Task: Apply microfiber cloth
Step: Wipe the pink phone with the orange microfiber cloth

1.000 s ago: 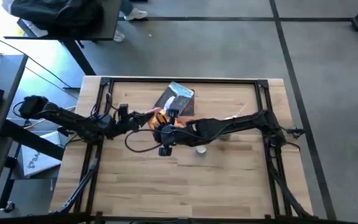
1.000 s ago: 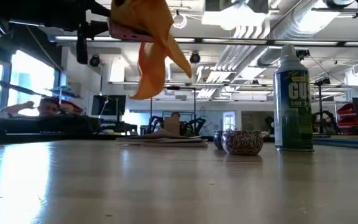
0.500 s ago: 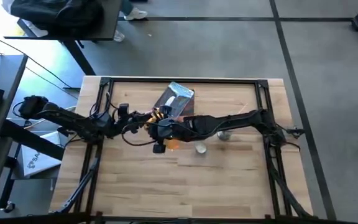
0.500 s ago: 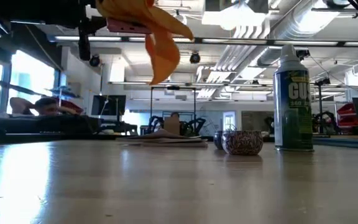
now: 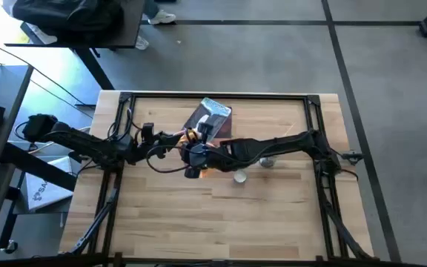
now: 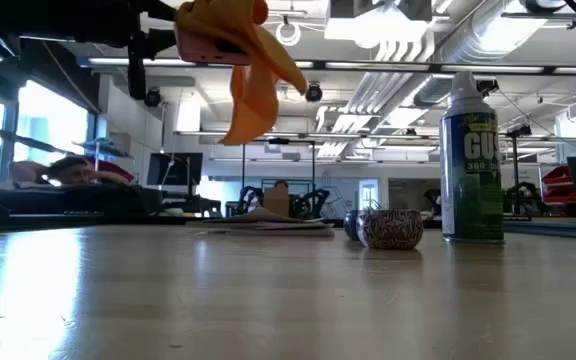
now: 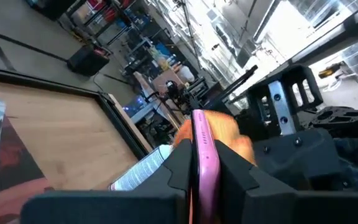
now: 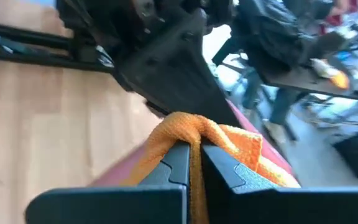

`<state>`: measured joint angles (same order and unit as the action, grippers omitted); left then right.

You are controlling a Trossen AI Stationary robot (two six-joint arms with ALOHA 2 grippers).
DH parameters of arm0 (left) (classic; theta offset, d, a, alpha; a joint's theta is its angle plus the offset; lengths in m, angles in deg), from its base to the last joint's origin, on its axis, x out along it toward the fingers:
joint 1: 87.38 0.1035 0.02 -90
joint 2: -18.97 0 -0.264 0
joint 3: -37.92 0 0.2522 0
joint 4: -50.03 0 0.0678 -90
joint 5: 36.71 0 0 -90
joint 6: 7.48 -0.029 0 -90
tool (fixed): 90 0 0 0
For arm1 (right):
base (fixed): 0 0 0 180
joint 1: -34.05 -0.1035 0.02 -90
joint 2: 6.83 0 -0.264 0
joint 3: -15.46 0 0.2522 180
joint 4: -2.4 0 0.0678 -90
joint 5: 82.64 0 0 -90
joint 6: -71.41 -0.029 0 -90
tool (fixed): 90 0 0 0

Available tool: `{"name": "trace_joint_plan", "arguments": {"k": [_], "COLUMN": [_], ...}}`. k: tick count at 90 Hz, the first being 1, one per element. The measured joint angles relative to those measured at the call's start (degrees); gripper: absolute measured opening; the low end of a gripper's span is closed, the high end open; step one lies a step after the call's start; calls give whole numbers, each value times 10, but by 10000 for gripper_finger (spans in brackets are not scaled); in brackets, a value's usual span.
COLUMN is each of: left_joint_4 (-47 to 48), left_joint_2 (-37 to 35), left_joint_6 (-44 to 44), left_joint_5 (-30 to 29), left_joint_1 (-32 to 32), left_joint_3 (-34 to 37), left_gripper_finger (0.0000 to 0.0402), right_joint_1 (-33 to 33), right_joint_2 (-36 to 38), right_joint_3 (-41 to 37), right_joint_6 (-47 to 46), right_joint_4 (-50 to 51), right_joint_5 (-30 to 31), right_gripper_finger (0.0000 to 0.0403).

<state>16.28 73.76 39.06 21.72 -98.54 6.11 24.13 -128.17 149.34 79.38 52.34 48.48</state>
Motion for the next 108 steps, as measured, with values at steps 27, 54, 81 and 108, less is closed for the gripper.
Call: {"name": "trace_joint_plan", "arguments": {"k": [27, 54, 81, 108], "left_joint_4": [5, 2, -3, -4], "left_joint_2": [0, 0, 0, 0], "left_joint_6": [15, 16, 17, 16], "left_joint_5": [13, 20, 22, 26], "left_joint_1": [-1, -2, -3, -2], "left_joint_3": [0, 0, 0, 0], "left_gripper_finger": [21, 21, 21, 21], "right_joint_1": [-15, -29, -57, -89], "right_joint_2": [2, 2, 1, 0], "right_joint_3": [0, 0, -1, -1], "right_joint_6": [11, 10, 6, -94], "right_joint_4": [55, 66, 100, 208], "right_joint_5": [108, 111, 21, -28], "right_gripper_finger": [0, 0, 0, 0]}}
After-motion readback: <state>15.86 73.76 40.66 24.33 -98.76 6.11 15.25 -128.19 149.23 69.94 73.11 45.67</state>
